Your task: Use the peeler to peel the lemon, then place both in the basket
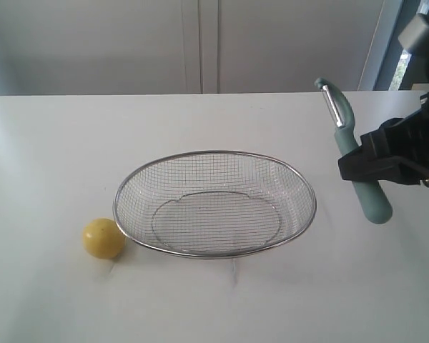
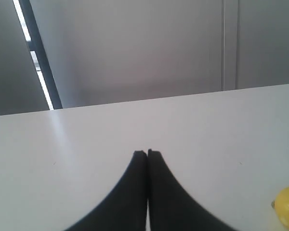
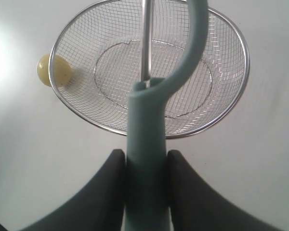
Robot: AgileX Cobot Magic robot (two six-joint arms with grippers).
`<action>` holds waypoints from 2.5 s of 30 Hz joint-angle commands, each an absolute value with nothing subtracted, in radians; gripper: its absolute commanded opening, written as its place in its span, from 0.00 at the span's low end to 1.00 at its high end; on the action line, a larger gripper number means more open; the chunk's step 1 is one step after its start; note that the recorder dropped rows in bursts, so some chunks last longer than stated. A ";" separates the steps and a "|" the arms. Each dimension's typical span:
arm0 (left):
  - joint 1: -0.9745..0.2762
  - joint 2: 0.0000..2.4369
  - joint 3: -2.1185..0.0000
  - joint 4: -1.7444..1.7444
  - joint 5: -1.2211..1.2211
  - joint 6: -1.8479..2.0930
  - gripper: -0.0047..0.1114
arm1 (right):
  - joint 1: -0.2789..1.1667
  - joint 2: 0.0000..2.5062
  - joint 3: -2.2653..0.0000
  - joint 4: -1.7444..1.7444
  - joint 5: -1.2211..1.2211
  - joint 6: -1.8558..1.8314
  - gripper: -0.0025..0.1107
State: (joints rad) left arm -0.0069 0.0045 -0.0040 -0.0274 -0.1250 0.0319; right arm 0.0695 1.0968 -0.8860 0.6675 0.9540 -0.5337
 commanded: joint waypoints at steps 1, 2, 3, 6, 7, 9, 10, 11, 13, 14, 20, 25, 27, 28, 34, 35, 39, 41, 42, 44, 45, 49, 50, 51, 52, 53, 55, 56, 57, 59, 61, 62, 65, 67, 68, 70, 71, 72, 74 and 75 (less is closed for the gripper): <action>-0.013 0.000 0.000 -0.028 -0.135 0.023 0.04 | 0.069 1.088 -0.883 0.673 0.942 -0.544 0.02; -0.013 0.000 0.000 -0.028 -0.135 0.023 0.04 | 0.069 1.088 -0.883 0.673 0.942 -0.544 0.02; -0.013 0.000 0.000 -0.028 -0.135 0.023 0.04 | 0.069 1.088 -0.883 0.673 0.942 -0.544 0.02; -0.013 0.000 0.000 -0.028 -0.135 0.025 0.04 | 0.069 1.088 -0.883 0.673 0.942 -0.544 0.02; -0.013 0.000 0.000 -0.028 -0.135 0.025 0.04 | 0.069 1.088 -0.883 0.673 0.942 -0.544 0.02; -0.013 0.000 0.000 -0.028 -0.135 0.025 0.04 | 0.069 1.088 -0.883 0.673 0.942 -0.544 0.02; -0.013 0.000 0.000 -0.028 -0.135 0.025 0.04 | 0.069 1.088 -0.883 0.673 0.942 -0.544 0.02; -0.013 0.000 0.000 -0.028 -0.135 0.025 0.04 | 0.069 1.088 -0.883 0.673 0.942 -0.544 0.02; -0.013 0.000 0.000 -0.028 -0.135 0.025 0.04 | 0.069 1.088 -0.883 0.673 0.942 -0.544 0.02; -0.013 0.000 0.000 -0.028 -0.135 0.025 0.04 | 0.069 1.088 -0.883 0.673 0.942 -0.544 0.02; -0.013 0.000 0.000 -0.028 -0.200 -0.069 0.04 | 0.069 1.088 -0.883 0.673 0.940 -0.544 0.02; -0.013 0.000 0.000 -0.028 -0.331 -0.127 0.04 | 0.069 1.088 -0.883 0.673 0.940 -0.544 0.02; -0.013 0.000 0.000 -0.028 -0.391 -0.144 0.04 | 0.069 1.088 -0.883 0.673 0.940 -0.544 0.02; -0.013 0.000 0.000 -0.028 -0.414 -0.168 0.04 | 0.069 1.088 -0.883 0.673 0.940 -0.544 0.02; -0.013 0.000 0.000 -0.028 -0.524 -0.405 0.04 | 0.069 1.088 -0.883 0.673 0.940 -0.544 0.02; -0.013 0.000 0.000 -0.028 -0.557 -0.442 0.04 | 0.069 1.088 -0.883 0.673 0.940 -0.544 0.02; -0.013 0.000 0.000 -0.028 -0.694 -0.468 0.04 | 0.069 1.088 -0.883 0.673 0.940 -0.544 0.02; -0.013 0.000 -0.013 -0.028 -0.707 -0.464 0.04 | 0.069 1.088 -0.883 0.673 0.940 -0.544 0.02; -0.013 0.000 -0.039 -0.028 -0.696 -0.448 0.04 | 0.069 1.088 -0.883 0.673 0.940 -0.544 0.02; -0.013 0.000 -0.083 -0.028 -0.684 -0.405 0.04 | 0.069 1.088 -0.883 0.673 0.940 -0.544 0.02; -0.013 0.009 -0.109 -0.028 -0.687 -0.377 0.04 | 0.069 1.088 -0.883 0.673 0.940 -0.544 0.02; -0.013 0.090 -0.209 -0.028 -0.687 -0.307 0.04 | 0.069 1.088 -0.883 0.673 0.940 -0.544 0.02; -0.013 0.117 -0.234 -0.028 -0.687 -0.307 0.04 | 0.069 1.088 -0.883 0.673 0.940 -0.544 0.02; -0.013 0.144 -0.258 -0.028 -0.687 -0.307 0.04 | 0.069 1.088 -0.883 0.673 0.940 -0.544 0.02; -0.013 0.168 -0.281 -0.028 -0.687 -0.307 0.04 | 0.069 1.088 -0.883 0.673 0.940 -0.544 0.02; -0.013 0.199 -0.304 -0.028 -0.687 -0.307 0.04 | 0.069 1.088 -0.883 0.673 0.940 -0.544 0.02; -0.013 0.265 -0.338 -0.028 -0.687 -0.307 0.04 | 0.069 1.088 -0.883 0.673 0.940 -0.544 0.02; -0.013 0.299 -0.354 -0.026 -0.687 -0.307 0.04 | 0.069 1.088 -0.883 0.673 0.940 -0.544 0.02; -0.013 0.333 -0.370 -0.014 -0.687 -0.307 0.04 | 0.069 1.088 -0.883 0.673 0.940 -0.544 0.02; -0.013 0.393 -0.396 0.023 -0.687 -0.307 0.04 | 0.069 1.088 -0.883 0.673 0.940 -0.544 0.02; -0.013 0.456 -0.418 0.089 -0.687 -0.302 0.04 | 0.069 1.088 -0.883 0.673 0.940 -0.544 0.02; -0.013 0.489 -0.429 0.133 -0.687 -0.288 0.04 | 0.069 1.088 -0.883 0.673 0.940 -0.544 0.02; -0.013 0.581 -0.449 0.254 -0.687 -0.248 0.04 | 0.069 1.088 -0.883 0.673 0.940 -0.544 0.02; -0.013 0.649 -0.462 0.283 -0.687 -0.215 0.04 | 0.069 1.088 -0.883 0.673 0.940 -0.544 0.02; -0.013 0.678 -0.469 0.283 -0.685 -0.197 0.04 | 0.069 1.088 -0.883 0.673 0.940 -0.544 0.02; -0.013 0.761 -0.491 0.283 -0.687 -0.175 0.04 | 0.069 1.088 -0.883 0.673 0.940 -0.544 0.02; -0.013 0.792 -0.500 0.283 -0.689 -0.175 0.04 | 0.069 1.088 -0.883 0.673 0.940 -0.544 0.02; -0.013 0.829 -0.513 0.285 -0.694 -0.175 0.04 | 0.069 1.088 -0.883 0.673 0.940 -0.544 0.02; -0.013 0.895 -0.539 0.295 -0.710 -0.183 0.04 | 0.069 1.088 -0.883 0.673 0.940 -0.544 0.02; -0.013 0.929 -0.549 0.313 -0.717 -0.183 0.04 | 0.069 1.088 -0.883 0.673 0.940 -0.544 0.02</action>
State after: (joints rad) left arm -0.0069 0.8563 -0.5177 0.2794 -0.6825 -0.1851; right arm 0.0695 1.0968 -0.8860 0.6675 0.9505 -0.5337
